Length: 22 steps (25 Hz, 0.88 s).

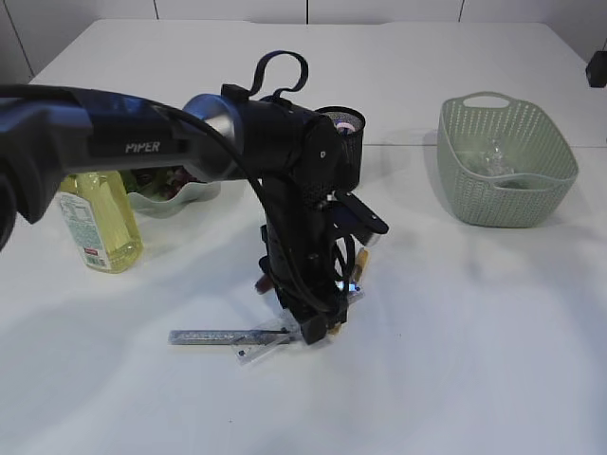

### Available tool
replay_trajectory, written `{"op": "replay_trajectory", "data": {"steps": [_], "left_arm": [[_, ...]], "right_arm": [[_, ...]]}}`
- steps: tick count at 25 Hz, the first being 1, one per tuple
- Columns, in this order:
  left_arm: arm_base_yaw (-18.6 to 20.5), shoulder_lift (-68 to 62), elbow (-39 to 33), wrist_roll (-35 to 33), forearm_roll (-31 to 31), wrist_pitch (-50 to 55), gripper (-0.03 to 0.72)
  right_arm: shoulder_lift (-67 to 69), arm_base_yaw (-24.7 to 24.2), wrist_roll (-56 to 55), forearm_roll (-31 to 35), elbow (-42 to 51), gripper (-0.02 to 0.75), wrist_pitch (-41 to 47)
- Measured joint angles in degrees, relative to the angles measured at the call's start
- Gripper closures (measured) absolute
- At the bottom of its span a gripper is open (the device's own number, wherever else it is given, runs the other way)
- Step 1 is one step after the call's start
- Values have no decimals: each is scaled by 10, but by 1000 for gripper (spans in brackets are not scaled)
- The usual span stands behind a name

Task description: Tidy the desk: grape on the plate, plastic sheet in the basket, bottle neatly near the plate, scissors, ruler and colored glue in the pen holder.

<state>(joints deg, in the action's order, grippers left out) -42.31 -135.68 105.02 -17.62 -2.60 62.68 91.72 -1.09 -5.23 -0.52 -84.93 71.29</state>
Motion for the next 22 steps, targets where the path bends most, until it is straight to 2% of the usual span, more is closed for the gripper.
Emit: {"op": "replay_trajectory", "data": {"steps": [7,13,22], "left_arm": [[0,-4,0,0,1,3,238],[0,-4,0,0,2,3,401],[0,-4,0,0,2,19,421]], "right_arm": [[0,0,1,0,0,441,0],[0,0,3,0,0,442,0],[0,0,4,0,0,442,0]]}}
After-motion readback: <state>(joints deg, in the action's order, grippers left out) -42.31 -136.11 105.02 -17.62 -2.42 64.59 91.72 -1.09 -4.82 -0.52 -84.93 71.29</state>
